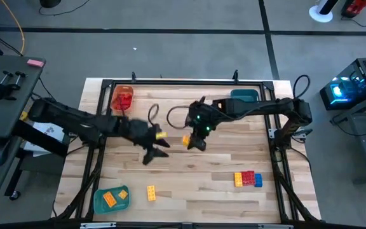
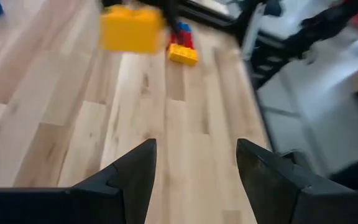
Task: Sort blocks
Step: Put the yellow game piece into the green bin
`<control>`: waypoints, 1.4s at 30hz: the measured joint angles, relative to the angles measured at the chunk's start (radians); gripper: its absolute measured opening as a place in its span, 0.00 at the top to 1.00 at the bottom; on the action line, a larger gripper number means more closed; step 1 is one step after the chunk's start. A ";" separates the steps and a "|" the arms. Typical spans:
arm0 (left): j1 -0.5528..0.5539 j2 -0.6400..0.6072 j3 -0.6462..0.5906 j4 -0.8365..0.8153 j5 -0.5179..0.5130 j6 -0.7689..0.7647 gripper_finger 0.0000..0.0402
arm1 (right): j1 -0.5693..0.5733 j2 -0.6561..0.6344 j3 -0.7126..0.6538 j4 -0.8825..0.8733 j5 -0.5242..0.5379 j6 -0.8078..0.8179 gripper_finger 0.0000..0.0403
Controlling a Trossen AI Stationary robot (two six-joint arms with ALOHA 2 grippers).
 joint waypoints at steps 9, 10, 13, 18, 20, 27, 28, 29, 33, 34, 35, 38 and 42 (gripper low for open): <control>-0.239 0.175 0.000 0.348 -0.333 0.217 0.49 | 0.158 0.000 0.008 -0.085 -0.044 -0.125 1.00; -0.252 0.194 0.000 0.412 -0.346 0.279 0.49 | 0.170 0.000 0.008 -0.082 -0.050 -0.123 1.00; -0.279 0.242 0.025 0.502 -0.391 0.442 0.49 | 0.197 0.000 0.008 -0.076 -0.079 -0.103 1.00; -0.287 0.302 0.126 0.405 -0.420 0.652 0.49 | 0.212 0.000 0.008 0.005 -0.084 -0.050 1.00; -0.287 0.319 0.155 0.363 -0.432 0.740 0.49 | 0.209 0.000 0.008 0.046 -0.088 -0.018 1.00; -0.287 0.318 0.184 0.362 -0.499 0.897 0.49 | 0.209 0.005 0.007 0.083 -0.086 0.037 1.00; -0.287 0.318 0.184 0.367 -0.500 0.910 0.49 | 0.209 0.008 0.007 0.085 -0.086 0.046 1.00; -0.287 0.318 0.185 0.367 -0.499 0.923 0.49 | 0.209 0.010 0.007 0.085 -0.086 0.053 1.00; -0.289 0.318 0.184 0.356 -0.434 0.990 0.49 | 0.204 0.031 0.007 0.130 -0.092 0.088 1.00; -0.288 0.320 0.184 0.357 -0.412 1.007 0.49 | 0.202 0.036 0.007 0.147 -0.096 0.103 1.00; -0.288 0.321 0.184 0.358 -0.402 1.023 0.49 | 0.202 0.038 0.007 0.162 -0.100 0.114 1.00; -0.287 0.320 0.184 0.355 -0.397 1.054 0.49 | 0.202 0.047 0.007 0.187 -0.109 0.139 1.00; -0.280 0.320 0.184 0.355 -0.392 1.020 0.54 | 0.202 0.047 0.007 0.187 -0.103 0.152 1.00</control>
